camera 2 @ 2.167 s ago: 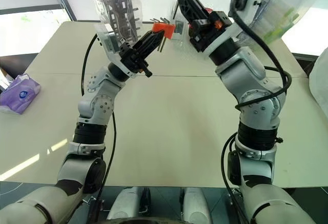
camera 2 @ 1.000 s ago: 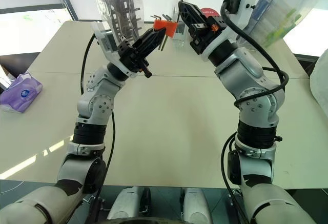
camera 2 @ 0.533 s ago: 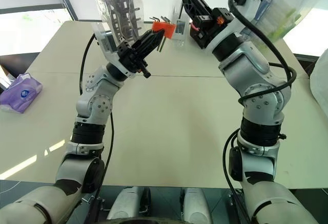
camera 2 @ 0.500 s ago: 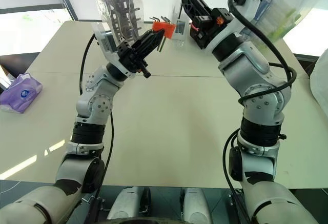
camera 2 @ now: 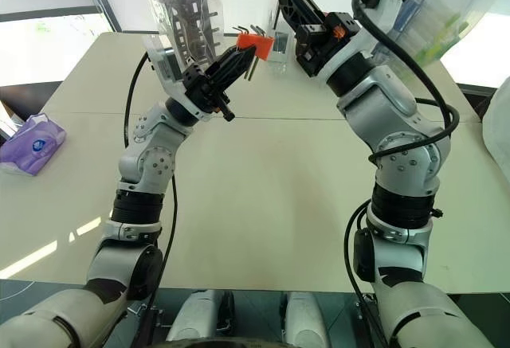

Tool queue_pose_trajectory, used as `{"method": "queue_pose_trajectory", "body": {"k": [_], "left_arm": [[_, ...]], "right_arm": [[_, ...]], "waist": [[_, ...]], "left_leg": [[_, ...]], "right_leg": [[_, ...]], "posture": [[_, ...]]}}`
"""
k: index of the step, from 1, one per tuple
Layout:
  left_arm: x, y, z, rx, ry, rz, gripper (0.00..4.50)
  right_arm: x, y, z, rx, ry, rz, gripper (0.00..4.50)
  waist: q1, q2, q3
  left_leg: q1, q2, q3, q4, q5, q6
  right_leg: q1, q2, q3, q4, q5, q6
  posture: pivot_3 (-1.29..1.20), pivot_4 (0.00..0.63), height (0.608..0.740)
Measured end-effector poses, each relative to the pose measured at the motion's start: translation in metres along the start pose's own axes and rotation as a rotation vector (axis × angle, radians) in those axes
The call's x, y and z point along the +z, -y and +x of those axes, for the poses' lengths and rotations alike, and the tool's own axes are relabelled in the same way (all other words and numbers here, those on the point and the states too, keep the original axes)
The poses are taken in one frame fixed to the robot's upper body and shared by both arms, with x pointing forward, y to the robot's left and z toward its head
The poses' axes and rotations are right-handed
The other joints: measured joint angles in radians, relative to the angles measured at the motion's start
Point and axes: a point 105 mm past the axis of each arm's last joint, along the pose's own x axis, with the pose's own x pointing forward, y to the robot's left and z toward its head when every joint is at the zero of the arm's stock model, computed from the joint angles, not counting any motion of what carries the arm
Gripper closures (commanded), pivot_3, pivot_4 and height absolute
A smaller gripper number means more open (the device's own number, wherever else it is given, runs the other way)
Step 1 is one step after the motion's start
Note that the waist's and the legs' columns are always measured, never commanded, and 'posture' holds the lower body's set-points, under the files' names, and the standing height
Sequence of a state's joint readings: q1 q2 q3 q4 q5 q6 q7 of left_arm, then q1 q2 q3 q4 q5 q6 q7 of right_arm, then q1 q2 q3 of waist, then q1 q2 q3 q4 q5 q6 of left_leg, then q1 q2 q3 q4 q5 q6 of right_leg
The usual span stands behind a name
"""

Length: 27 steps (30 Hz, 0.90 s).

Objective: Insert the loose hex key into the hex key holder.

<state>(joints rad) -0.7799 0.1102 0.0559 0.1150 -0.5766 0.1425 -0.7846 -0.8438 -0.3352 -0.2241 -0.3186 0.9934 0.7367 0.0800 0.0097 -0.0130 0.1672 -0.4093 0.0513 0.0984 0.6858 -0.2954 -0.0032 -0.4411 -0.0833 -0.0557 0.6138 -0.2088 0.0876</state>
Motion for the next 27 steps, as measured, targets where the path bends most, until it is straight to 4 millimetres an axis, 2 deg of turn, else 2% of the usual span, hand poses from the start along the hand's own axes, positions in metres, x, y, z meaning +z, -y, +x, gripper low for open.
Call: {"method": "queue_pose_trajectory", "body": {"k": [11,27], "left_arm": [[0.0,0.0,0.0,0.0,0.0,0.0,4.5],[-0.0002,0.0002,0.0001,0.0,-0.002,-0.002,4.5]], "right_arm": [[-0.0069,0.0057,-0.0033,-0.018,-0.017,-0.006,4.48],[-0.0095,0.0033,-0.0018,-0.01,-0.014,0.012,4.48]], "waist": [[0.0,0.0,0.0],[0.0,0.0,0.0]], "left_leg": [[0.0,0.0,0.0,0.0,0.0,0.0],[0.0,0.0,0.0,0.0,0.0,0.0]], "right_leg": [[0.0,0.0,0.0,0.0,0.0,0.0],[0.0,0.0,0.0,0.0,0.0,0.0]], "posture": [[0.0,0.15,0.74],[0.0,0.15,0.74]]}}
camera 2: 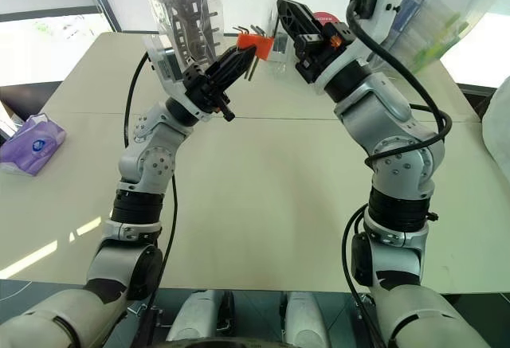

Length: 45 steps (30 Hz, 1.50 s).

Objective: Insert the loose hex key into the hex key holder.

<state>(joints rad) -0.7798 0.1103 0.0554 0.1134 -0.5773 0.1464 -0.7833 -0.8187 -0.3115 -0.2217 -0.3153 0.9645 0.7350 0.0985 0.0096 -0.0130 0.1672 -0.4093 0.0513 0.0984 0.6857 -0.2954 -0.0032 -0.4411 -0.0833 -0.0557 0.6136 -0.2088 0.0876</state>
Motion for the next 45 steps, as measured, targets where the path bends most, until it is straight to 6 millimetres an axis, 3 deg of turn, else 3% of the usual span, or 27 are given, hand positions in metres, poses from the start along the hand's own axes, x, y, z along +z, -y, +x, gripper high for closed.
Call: {"method": "queue_pose_trajectory", "body": {"k": [43,44,45], "left_arm": [[-0.0009,0.0009,0.0001,0.0,-0.002,-0.004,4.5],[-0.0009,0.0009,0.0001,-0.001,-0.002,-0.004,4.5],[-0.0009,0.001,0.0001,-0.001,-0.002,-0.004,4.5]], "right_arm": [[-0.0065,0.002,-0.0021,0.004,-0.013,-0.004,4.48],[-0.0065,0.0018,-0.0021,0.004,-0.013,-0.003,3.95],[-0.0065,0.0018,-0.0021,0.004,-0.013,-0.003,3.78]], "waist": [[0.0,0.0,0.0],[0.0,0.0,0.0],[0.0,0.0,0.0]], "left_leg": [[0.0,0.0,0.0,0.0,0.0,0.0],[0.0,0.0,0.0,0.0,0.0,0.0],[0.0,0.0,0.0,0.0,0.0,0.0]], "right_leg": [[0.0,0.0,0.0,0.0,0.0,0.0],[0.0,0.0,0.0,0.0,0.0,0.0],[0.0,0.0,0.0,0.0,0.0,0.0]], "posture": [[0.0,0.15,0.74],[0.0,0.15,0.74],[0.0,0.15,0.74]]}}
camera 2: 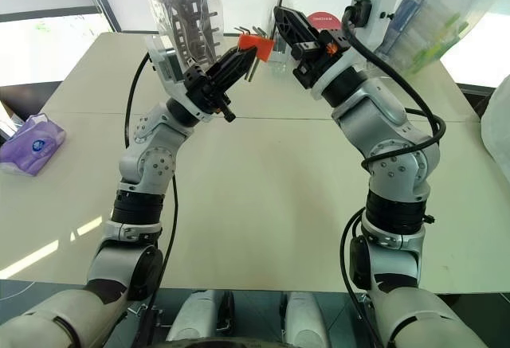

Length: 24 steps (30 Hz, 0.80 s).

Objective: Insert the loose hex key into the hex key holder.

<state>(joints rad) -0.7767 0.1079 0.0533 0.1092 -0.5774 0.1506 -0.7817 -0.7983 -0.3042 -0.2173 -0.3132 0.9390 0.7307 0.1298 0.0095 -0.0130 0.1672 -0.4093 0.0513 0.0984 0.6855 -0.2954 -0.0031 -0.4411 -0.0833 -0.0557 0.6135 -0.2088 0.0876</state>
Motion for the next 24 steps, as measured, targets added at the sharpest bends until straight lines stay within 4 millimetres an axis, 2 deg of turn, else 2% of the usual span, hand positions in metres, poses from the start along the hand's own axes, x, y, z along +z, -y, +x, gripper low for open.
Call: {"method": "queue_pose_trajectory", "body": {"k": [1,3,10,15,19,21,24], "left_arm": [[0.0,0.0,0.0,-0.001,0.002,0.001,4.5],[0.0,0.0,0.0,-0.002,0.002,0.001,4.5],[0.001,0.0,0.0,-0.002,0.005,0.002,4.5],[0.002,-0.001,0.001,0.004,0.011,0.005,4.5],[0.003,-0.002,0.001,0.019,0.014,0.003,4.5],[-0.002,-0.002,0.002,0.029,-0.001,-0.027,4.5],[-0.021,0.001,0.001,0.052,-0.043,-0.119,4.5]], "right_arm": [[-0.001,0.001,0.0,-0.004,-0.002,0.0,3.47],[-0.003,0.003,-0.002,-0.014,-0.008,0.002,2.51],[-0.002,0.009,-0.007,-0.033,-0.027,-0.021,2.51],[-0.002,0.025,-0.03,-0.06,-0.069,-0.035,2.51],[0.006,0.038,-0.054,-0.092,-0.092,-0.083,2.51],[0.008,0.043,-0.061,-0.119,-0.096,-0.096,2.51],[0.006,0.046,-0.066,-0.146,-0.103,-0.098,2.51]], "waist": [[0.0,0.0,0.0],[0.0,0.0,0.0],[0.002,0.0,0.0],[0.003,0.0,0.0],[0.002,0.0,0.0],[0.0,0.0,0.0],[0.0,0.0,0.0]], "left_leg": [[0.0,0.0,0.0,0.0,0.0,0.0],[0.0,0.0,0.0,0.0,0.0,0.0],[0.0,0.0,0.0,0.0,0.0,0.0],[-0.001,0.0,0.0,0.0,0.0,0.0],[-0.001,0.0,0.0,0.0,0.0,0.001],[0.0,0.0,0.0,0.0,0.0,0.001],[0.0,0.0,0.0,0.0,0.0,0.001]], "right_leg": [[0.0,0.0,0.0,0.0,0.0,0.0],[0.0,0.0,0.0,0.0,0.0,0.0],[0.0,0.0,0.0,0.0,0.0,0.0],[0.0,0.0,0.0,-0.001,0.0,0.0],[0.0,0.0,0.0,-0.001,0.0,0.0],[0.0,0.0,0.0,-0.001,0.0,0.0],[0.0,0.0,0.0,-0.001,0.0,0.0]], "posture": [[0.0,0.15,0.74],[0.0,0.15,0.74],[0.0,0.15,0.74],[0.0,0.15,0.74],[0.0,0.15,0.74],[0.0,0.15,0.74],[0.0,0.15,0.74]]}}
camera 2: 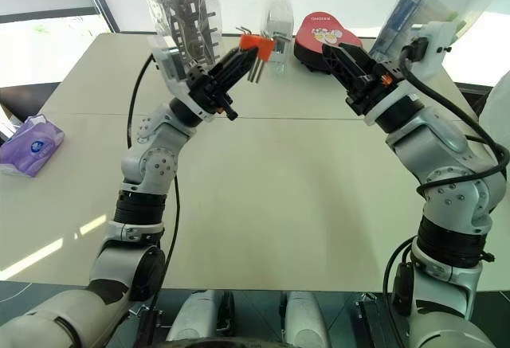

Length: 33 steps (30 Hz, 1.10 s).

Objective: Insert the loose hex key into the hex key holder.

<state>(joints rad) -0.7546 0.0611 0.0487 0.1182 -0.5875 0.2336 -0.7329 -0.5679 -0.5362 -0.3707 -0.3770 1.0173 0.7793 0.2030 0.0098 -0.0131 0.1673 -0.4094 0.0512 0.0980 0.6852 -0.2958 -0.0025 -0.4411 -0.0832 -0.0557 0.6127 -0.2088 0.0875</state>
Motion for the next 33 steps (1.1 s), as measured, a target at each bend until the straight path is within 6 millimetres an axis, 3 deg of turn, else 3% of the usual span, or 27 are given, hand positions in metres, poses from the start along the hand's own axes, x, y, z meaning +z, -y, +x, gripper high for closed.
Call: {"method": "queue_pose_trajectory", "body": {"k": [10,14,19,24,33], "left_arm": [[-0.068,0.018,0.002,0.027,-0.184,-0.364,4.5],[-0.097,0.031,-0.006,0.073,-0.274,-0.529,4.5],[-0.108,0.033,-0.009,0.167,-0.314,-0.611,4.5],[-0.125,0.024,-0.025,0.315,-0.352,-0.683,4.5],[-0.154,0.03,-0.047,0.434,-0.476,-0.816,4.5]], "right_arm": [[-0.009,-0.002,-0.009,-0.072,-0.005,0.005,2.51],[-0.012,-0.006,-0.013,-0.096,0.001,0.016,2.51],[-0.014,-0.011,-0.017,-0.123,0.01,0.022,2.51],[-0.015,-0.012,-0.02,-0.149,0.011,0.027,2.51],[-0.019,-0.011,-0.021,-0.163,-0.005,0.048,2.51]], "waist": [[0.002,0.0,0.0],[0.002,0.0,0.0],[0.002,0.0,0.0],[0.002,0.0,0.0],[0.002,0.0,0.0]], "left_leg": [[0.0,0.0,0.0,0.0,0.0,0.0],[0.0,0.0,-0.001,0.0,0.0,0.0],[0.0,-0.001,-0.005,0.0,0.0,0.0],[0.0,-0.001,-0.006,0.0,0.0,0.0],[0.0,-0.001,-0.007,0.0,0.0,0.0]], "right_leg": [[0.0,0.0,0.0,-0.001,0.0,0.0],[0.0,0.0,0.0,0.0,0.0,0.0],[0.0,0.0,0.0,0.0,0.0,0.0],[0.0,0.0,0.0,0.0,0.0,0.0],[0.0,0.0,0.0,0.0,0.0,0.0]], "posture": [[0.0,0.15,0.74],[0.0,0.15,0.74],[0.0,0.15,0.74],[0.0,0.15,0.74],[0.0,0.15,0.74]]}}
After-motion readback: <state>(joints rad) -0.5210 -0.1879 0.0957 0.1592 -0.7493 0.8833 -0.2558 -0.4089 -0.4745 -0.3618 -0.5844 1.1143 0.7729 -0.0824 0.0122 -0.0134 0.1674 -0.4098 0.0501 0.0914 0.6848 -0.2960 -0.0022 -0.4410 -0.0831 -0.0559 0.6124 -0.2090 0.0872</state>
